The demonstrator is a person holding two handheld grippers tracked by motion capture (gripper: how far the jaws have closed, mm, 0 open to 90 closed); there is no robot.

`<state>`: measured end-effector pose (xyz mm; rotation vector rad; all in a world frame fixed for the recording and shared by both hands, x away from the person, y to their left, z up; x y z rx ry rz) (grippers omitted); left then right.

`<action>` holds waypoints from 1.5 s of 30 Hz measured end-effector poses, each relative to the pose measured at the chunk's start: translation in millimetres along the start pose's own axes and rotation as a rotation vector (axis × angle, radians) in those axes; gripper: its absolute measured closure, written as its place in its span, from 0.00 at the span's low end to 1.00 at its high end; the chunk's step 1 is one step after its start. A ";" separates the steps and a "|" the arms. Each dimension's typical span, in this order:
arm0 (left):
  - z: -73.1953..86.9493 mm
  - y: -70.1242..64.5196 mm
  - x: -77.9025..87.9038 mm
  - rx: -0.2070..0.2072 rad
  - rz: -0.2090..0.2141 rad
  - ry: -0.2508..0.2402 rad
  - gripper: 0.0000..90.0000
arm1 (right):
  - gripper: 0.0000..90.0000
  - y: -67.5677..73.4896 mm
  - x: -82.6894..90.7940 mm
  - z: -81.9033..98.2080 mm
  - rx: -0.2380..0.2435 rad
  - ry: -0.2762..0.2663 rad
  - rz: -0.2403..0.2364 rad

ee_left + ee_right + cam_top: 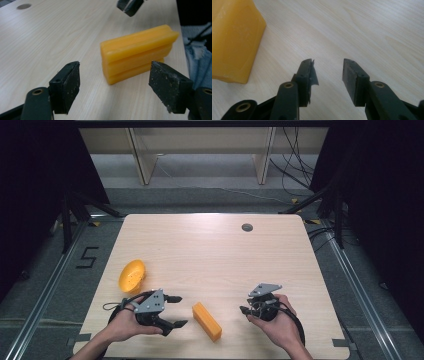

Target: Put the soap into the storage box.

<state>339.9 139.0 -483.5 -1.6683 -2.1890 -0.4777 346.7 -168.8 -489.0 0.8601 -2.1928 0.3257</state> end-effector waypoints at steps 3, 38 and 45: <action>-14.5 -0.7 -3.6 -0.057 0.049 0.038 0.27 | 0.67 -0.3 0.2 0.3 -0.003 0.001 -0.001; -46.7 2.8 -60.7 -0.331 0.272 0.297 0.28 | 0.65 0.6 -1.4 0.6 -0.021 0.017 -0.026; -46.4 5.1 -66.4 -0.343 0.284 0.323 0.28 | 0.65 3.0 -2.2 0.1 -0.028 0.007 -0.030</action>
Point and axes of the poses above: each handheld gripper's, and its own axes: x roughly backward along the jaws, z roughly out of its underside, y roughly to its left, the point moved 3 cm from there along -x, roughly forward along the jaws, and after that the axes turned 5 degrees about -y, right-handed, at the moved point
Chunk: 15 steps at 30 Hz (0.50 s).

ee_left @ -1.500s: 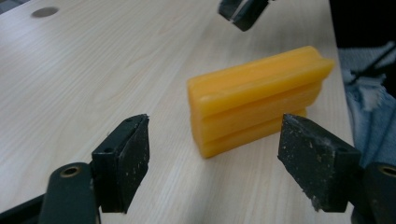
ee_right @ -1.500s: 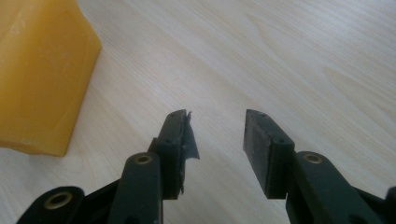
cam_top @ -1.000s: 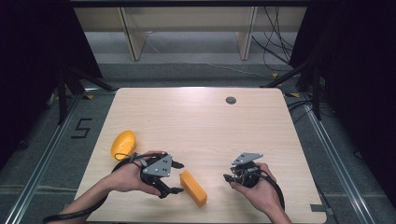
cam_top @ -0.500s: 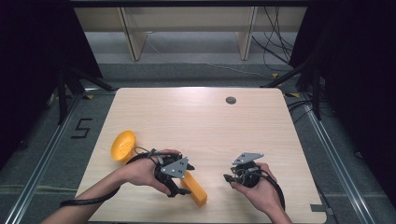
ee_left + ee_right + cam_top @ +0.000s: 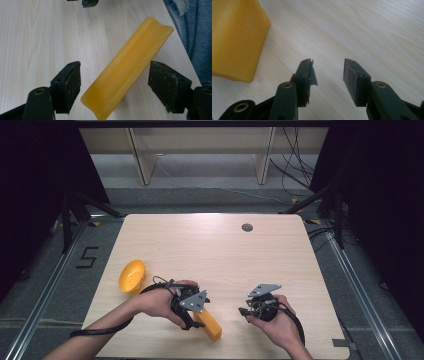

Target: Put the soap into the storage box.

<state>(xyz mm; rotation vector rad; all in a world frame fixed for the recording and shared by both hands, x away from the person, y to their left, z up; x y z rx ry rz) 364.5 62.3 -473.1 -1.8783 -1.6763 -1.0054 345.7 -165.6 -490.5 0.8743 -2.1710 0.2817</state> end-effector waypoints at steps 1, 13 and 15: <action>0.4 0.5 -1.0 -0.004 0.002 0.007 0.29 | 0.65 0.1 0.7 -0.6 0.011 0.006 -0.006; 0.1 0.8 -13.7 -0.038 0.049 0.084 0.31 | 0.65 -1.3 0.6 -0.3 0.001 0.009 -0.012; -0.5 0.2 -17.7 -0.054 0.070 0.087 0.33 | 0.65 -2.1 0.2 0.0 0.011 0.003 -0.009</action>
Point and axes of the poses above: each handheld gripper's, and its own axes: x roughly backward along the jaws, z roughly out of its underside, y roughly to its left, the point moved 3 cm from there along -x, roughly forward along the jaws, and after that the axes turned 5 degrees about -y, right-handed, at the moved point
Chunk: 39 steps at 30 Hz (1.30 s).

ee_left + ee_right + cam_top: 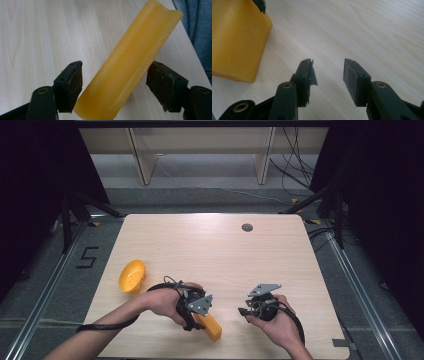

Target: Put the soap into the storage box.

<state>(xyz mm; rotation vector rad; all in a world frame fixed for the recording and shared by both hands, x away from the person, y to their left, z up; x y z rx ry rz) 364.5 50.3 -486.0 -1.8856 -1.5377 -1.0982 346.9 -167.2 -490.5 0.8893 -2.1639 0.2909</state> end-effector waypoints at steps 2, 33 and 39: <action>-0.3 -0.3 -1.1 -0.008 0.002 0.002 0.34 | 0.65 -0.3 0.0 0.1 0.000 -0.002 -0.001; 0.5 -12.2 -4.7 0.241 0.064 0.192 0.67 | 0.66 0.0 -1.2 0.3 0.011 0.004 -0.006; 1.1 -13.8 -3.2 0.354 -0.006 0.202 0.67 | 0.66 1.0 -0.4 0.3 -0.007 0.011 -0.009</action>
Point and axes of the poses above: each handheld gripper's, and its own axes: x roughly backward along the jaws, z roughly out of its underside, y roughly to its left, the point moved 3 cm from there along -x, roughly forward along the jaws, and after that the axes turned 5 degrees about -y, right-handed, at the moved point
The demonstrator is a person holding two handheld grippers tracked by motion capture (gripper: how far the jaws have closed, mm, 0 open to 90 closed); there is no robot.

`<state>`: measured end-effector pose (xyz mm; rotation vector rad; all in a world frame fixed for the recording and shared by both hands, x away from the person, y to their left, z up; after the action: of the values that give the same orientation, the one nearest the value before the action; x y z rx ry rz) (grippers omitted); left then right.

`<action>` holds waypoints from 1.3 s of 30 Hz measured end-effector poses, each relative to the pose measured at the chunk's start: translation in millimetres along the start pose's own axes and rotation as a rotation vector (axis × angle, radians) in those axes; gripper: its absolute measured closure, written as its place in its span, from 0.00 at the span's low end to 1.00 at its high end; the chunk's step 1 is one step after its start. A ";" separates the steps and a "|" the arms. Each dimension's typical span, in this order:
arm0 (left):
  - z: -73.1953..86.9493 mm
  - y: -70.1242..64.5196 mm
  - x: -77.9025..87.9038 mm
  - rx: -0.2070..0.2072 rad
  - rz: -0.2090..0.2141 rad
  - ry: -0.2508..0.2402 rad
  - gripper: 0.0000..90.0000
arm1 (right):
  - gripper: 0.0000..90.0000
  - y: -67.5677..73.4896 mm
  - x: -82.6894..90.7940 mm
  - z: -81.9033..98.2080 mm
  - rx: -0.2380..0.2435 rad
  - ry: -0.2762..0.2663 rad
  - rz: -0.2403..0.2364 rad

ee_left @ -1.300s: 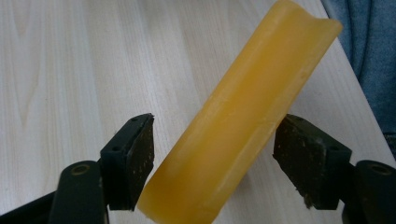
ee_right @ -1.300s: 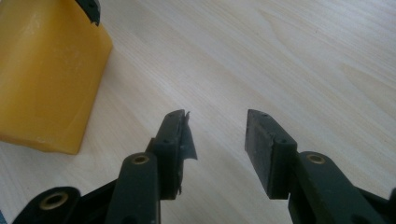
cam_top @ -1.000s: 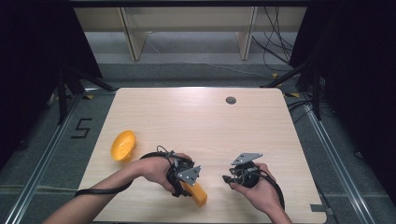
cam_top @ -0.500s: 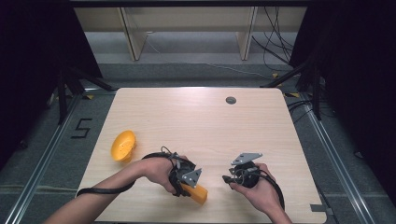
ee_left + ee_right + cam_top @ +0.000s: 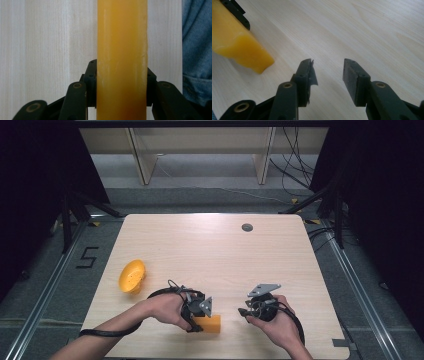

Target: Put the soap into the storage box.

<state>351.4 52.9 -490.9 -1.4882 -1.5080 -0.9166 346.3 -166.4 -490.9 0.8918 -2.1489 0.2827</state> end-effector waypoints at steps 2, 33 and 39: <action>0.4 -0.2 0.6 0.067 -0.024 0.001 0.67 | 0.66 0.2 0.1 -0.1 -0.001 -0.002 0.002; 30.2 6.3 55.8 0.797 -0.284 -0.063 0.67 | 0.64 -2.7 2.3 -0.1 -0.003 -0.015 0.005; 40.9 8.4 68.4 0.831 -0.299 -0.099 0.67 | 0.64 -3.7 3.1 -0.4 -0.013 -0.025 0.007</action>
<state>359.1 118.6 -445.7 -0.7207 -1.8927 -0.2830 347.7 -170.4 -488.7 0.8845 -2.1754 0.2621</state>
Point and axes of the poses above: each handheld gripper's, and its own axes: x roughly backward along the jaws, z roughly out of its underside, y roughly to its left, the point moved 3 cm from there along -x, roughly forward along the jaws, and after that the axes turned 5 degrees about -y, right-handed, at the moved point
